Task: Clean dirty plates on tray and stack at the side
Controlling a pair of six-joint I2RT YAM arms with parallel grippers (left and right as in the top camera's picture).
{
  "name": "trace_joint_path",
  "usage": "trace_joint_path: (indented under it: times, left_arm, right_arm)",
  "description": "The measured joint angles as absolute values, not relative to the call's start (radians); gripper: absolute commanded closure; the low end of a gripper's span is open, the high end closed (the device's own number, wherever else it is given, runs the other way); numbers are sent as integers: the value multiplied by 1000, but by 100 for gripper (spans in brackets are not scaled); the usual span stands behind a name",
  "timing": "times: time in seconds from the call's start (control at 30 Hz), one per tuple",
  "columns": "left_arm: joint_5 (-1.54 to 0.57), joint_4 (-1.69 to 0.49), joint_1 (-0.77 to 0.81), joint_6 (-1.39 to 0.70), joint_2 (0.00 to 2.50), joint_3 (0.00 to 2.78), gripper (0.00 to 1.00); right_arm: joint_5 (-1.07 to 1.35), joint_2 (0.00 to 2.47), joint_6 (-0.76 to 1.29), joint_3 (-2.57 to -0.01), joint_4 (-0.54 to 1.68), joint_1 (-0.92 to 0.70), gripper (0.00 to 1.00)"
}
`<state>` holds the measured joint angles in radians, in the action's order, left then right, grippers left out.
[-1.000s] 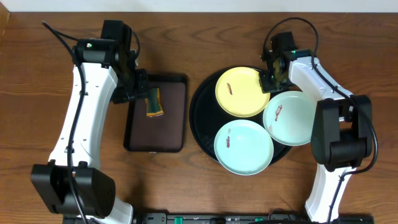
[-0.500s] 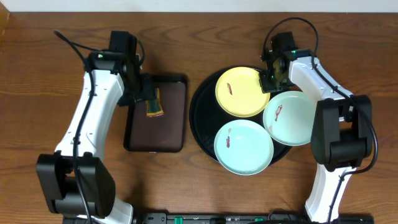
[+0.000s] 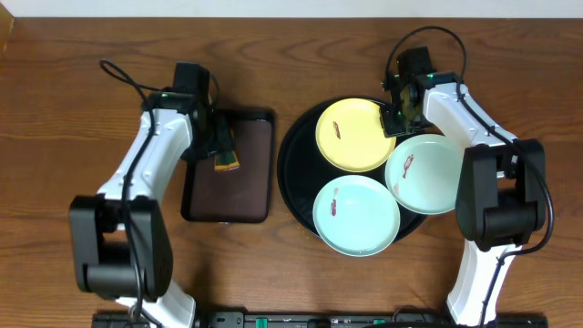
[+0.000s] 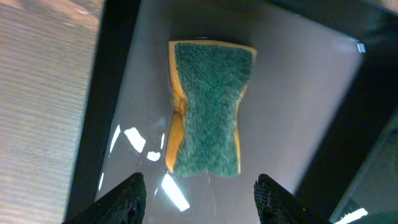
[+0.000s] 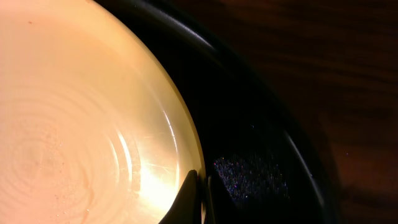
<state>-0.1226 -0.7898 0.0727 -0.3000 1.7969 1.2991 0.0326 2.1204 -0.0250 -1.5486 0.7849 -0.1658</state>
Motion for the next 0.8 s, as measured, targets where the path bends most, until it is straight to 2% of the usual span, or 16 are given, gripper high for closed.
trace_joint_path:
  times: [0.63,0.7,0.73,0.8]
  left_arm:
    - [-68,-700,126,-315,1942,1298,43]
    - [-52,-693,126,-315,1941,1298,49]
    - [-45,-690,126,-316,1942,1298,57]
    - [-38,-685,126,-313,1942,1298,92]
  right_arm:
    - [26,2120,-19,-1549,800,-166,99]
    - [26,2120,-19,-1549,800,-166,99]
    - [26,2120,-19,-1549,799,-166,99]
    - [26,2120,-19,-1549,799,-166,99]
